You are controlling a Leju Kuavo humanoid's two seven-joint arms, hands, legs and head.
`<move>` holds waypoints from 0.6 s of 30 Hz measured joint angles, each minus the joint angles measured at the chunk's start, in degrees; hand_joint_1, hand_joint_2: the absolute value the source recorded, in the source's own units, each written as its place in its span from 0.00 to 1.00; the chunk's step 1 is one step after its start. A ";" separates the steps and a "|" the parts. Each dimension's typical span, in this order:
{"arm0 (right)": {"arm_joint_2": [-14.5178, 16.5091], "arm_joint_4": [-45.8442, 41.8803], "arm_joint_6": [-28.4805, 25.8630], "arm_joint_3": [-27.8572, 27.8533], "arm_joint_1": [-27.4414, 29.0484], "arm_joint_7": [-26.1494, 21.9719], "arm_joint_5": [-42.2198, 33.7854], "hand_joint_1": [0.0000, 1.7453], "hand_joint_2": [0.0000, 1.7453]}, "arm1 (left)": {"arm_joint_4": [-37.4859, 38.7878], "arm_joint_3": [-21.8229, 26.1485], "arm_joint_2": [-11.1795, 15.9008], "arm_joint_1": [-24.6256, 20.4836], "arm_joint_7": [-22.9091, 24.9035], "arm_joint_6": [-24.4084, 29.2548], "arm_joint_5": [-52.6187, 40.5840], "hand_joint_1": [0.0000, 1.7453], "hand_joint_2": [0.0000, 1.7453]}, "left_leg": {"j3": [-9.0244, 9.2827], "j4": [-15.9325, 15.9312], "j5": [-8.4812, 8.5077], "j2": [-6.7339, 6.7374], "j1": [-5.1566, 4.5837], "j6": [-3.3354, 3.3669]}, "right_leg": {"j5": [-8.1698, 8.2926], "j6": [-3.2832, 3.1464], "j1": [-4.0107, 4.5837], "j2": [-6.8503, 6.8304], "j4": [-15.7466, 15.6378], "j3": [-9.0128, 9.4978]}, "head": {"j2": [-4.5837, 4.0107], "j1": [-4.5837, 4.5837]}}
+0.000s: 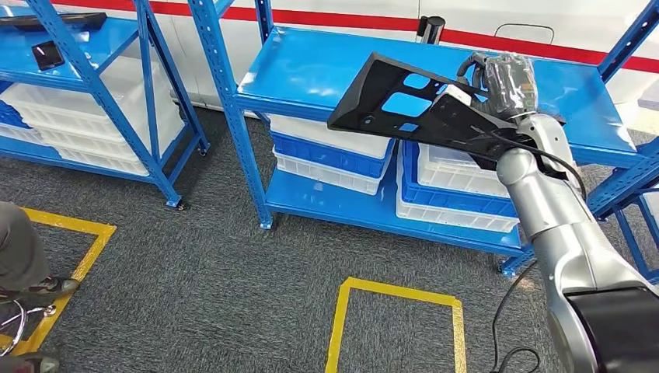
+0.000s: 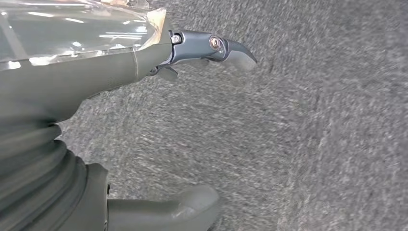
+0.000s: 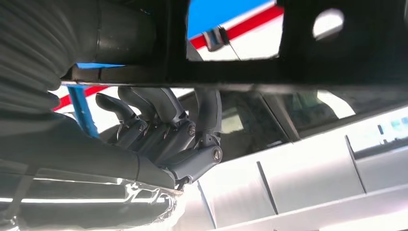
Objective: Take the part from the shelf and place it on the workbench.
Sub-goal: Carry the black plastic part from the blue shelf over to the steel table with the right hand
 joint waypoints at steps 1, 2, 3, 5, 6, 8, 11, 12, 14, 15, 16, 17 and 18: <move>-0.15 0.10 0.10 -0.08 -0.03 -0.02 0.03 0.99 1.00 | 0.00 0.01 -0.07 0.00 -0.01 0.00 -0.03 0.00 1.00 | -0.62 0.05 0.46 -0.01 -0.05 -0.06 | 0.67 0.44 0.05 0.00 -1.00 1.35 | 0.00 0.01; -0.34 0.17 0.10 -0.20 -0.09 -0.13 0.03 0.99 1.00 | 0.00 0.01 -0.14 0.00 -0.03 0.00 -0.08 0.00 1.00 | -1.18 0.14 0.87 -0.02 -0.08 -0.17 | 1.75 0.83 0.06 0.00 -4.00 3.67 | 0.00 -0.01; -0.57 0.21 0.08 -0.38 -0.21 -0.32 -0.01 0.99 1.00 | 0.00 0.01 -0.19 0.00 -0.08 -0.01 -0.17 0.00 1.00 | -1.71 0.30 1.23 -0.04 -0.13 -0.34 | 2.58 1.01 0.12 -0.01 -8.04 6.51 | 0.00 0.02; -1.06 0.21 0.02 -0.81 -0.52 -0.73 -0.15 0.99 1.00 | 0.00 0.01 -0.24 0.00 -0.29 -0.16 -0.37 0.00 1.00 | -2.59 0.72 1.91 -0.09 -0.33 -0.87 | 3.17 0.75 0.64 0.00 -15.05 10.96 | 0.00 -0.01; -1.35 0.21 0.00 -0.99 -0.63 -0.86 -0.23 0.99 1.00 | 0.00 0.01 -0.25 0.01 -0.44 -0.27 -0.46 0.00 1.00 | -2.88 0.86 2.26 -0.11 -0.41 -1.15 | 3.06 0.44 0.91 0.02 -16.58 11.77 | 0.00 -0.02; -1.87 0.22 -0.02 -1.21 -0.59 -0.92 -0.36 0.99 1.00 | 0.00 0.02 -0.14 0.06 -0.72 -0.48 -0.56 0.00 1.00 | -3.22 0.99 2.90 -0.18 -0.47 -1.70 | 3.48 -0.32 0.77 0.01 -17.13 11.60 | 0.00 -0.02; -2.34 0.20 -0.02 -1.38 -0.52 -0.93 -0.39 0.99 1.00 | 0.00 0.02 0.08 0.10 -0.85 -0.79 -0.86 0.00 1.00 | -5.18 5.29 -1.07 -0.18 -0.09 -2.92 | 4.90 -2.00 -0.26 -0.15 -17.39 10.74 | 0.00 -0.03; -2.43 0.17 -0.01 -1.43 -0.54 -0.92 -0.39 0.99 1.00 | 0.00 0.01 0.09 0.09 -0.86 -0.91 -1.02 0.00 1.00 | -6.32 8.73 -3.82 -0.17 0.17 -3.42 | 5.35 -2.31 -0.18 -0.19 -17.37 10.24 | 0.00 -0.06; -2.68 0.14 0.06 -1.51 -0.44 -0.90 -0.36 0.99 1.00 | 0.00 0.01 0.15 0.05 -0.86 -1.04 -1.32 0.00 1.00 | -8.08 15.79 -7.75 -0.17 0.74 -4.22 | 6.17 -2.38 -0.18 -0.21 -17.31 9.28 | 0.00 -0.08; -2.87 0.11 0.14 -1.58 -0.33 -0.86 -0.33 0.99 1.00 | 0.00 0.00 0.15 0.03 -0.85 -1.05 -1.45 0.00 1.00 | -8.00 17.44 -8.11 -0.15 1.04 -4.52 | 6.55 -2.22 -0.23 -0.20 -17.28 8.86 | 0.00 -0.10; -3.09 0.05 0.21 -1.66 -0.19 -0.82 -0.31 0.99 1.00 | 0.00 0.00 0.15 0.00 -0.83 -1.05 -1.56 0.00 1.00 | -6.93 17.02 -7.46 -0.14 1.33 -4.74 | 6.88 -2.01 -0.31 -0.20 -17.25 8.49 | 0.00 -0.09; -3.26 -0.02 0.26 -1.73 -0.08 -0.78 -0.29 0.99 1.00 | 0.00 0.00 0.15 -0.03 -0.81 -1.05 -1.63 0.00 1.00 | -5.64 15.72 -6.54 -0.12 1.55 -4.86 | 7.11 -1.84 -0.37 -0.20 -17.23 8.23 | 0.00 -0.09; -3.39 -0.08 0.30 -1.79 -0.01 -0.74 -0.28 0.99 1.00 | 0.00 0.01 0.15 -0.04 -0.79 -1.05 -1.66 0.00 1.00 | -4.47 14.26 -5.74 -0.11 1.69 -4.94 | 7.25 -1.71 -0.42 -0.20 -17.21 8.06 | 0.00 -0.09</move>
